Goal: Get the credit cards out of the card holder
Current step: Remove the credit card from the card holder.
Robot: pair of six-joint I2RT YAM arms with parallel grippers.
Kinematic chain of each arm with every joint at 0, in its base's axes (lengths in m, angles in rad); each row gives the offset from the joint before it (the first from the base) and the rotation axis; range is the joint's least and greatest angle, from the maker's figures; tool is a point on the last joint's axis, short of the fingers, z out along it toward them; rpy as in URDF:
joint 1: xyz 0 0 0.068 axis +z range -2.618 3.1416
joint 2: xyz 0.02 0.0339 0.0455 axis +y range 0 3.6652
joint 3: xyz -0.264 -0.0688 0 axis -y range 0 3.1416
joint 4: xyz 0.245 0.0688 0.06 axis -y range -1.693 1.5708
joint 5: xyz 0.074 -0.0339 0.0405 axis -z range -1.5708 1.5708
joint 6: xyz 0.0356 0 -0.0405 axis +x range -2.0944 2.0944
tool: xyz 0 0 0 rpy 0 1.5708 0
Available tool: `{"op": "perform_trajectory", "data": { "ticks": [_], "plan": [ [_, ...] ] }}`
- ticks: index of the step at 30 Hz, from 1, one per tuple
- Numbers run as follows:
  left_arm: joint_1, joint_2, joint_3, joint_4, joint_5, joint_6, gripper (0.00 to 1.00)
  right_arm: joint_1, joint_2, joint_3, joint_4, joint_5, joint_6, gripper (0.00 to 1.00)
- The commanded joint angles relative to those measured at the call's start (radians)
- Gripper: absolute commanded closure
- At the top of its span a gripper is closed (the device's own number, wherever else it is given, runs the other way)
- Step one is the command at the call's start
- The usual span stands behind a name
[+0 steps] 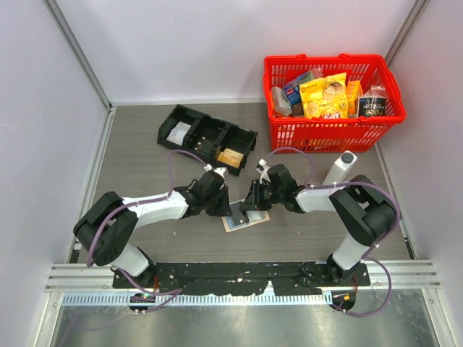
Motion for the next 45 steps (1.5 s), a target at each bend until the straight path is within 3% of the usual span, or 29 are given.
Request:
{"op": "perform_trajectory", "data": {
  "ticks": [1,9,20,27,33,41,45],
  "plan": [
    [0.003,0.024,-0.004,-0.024,-0.009,0.007,0.84,-0.010,0.034,-0.017,0.114,-0.080,0.030,0.74],
    [0.005,0.023,-0.013,-0.027,-0.016,0.010,0.84,-0.044,0.020,-0.065,0.200,-0.131,0.057,0.99],
    [0.009,0.017,-0.027,-0.018,-0.016,0.007,0.85,-0.125,-0.047,-0.138,0.221,-0.160,0.060,0.99],
    [0.014,-0.012,-0.038,0.007,0.000,-0.001,0.84,-0.163,-0.133,-0.160,0.137,-0.138,0.034,0.99],
    [0.016,-0.135,-0.036,0.031,-0.009,-0.013,0.70,-0.166,-0.337,-0.164,0.020,-0.027,0.050,0.99],
    [0.020,-0.334,-0.042,0.108,-0.014,-0.081,0.54,-0.150,-0.595,-0.180,0.086,0.104,0.226,0.99],
    [0.025,-0.455,-0.096,0.255,-0.023,-0.157,0.42,-0.122,-0.675,-0.168,0.144,0.153,0.289,0.99]
  ]
}}
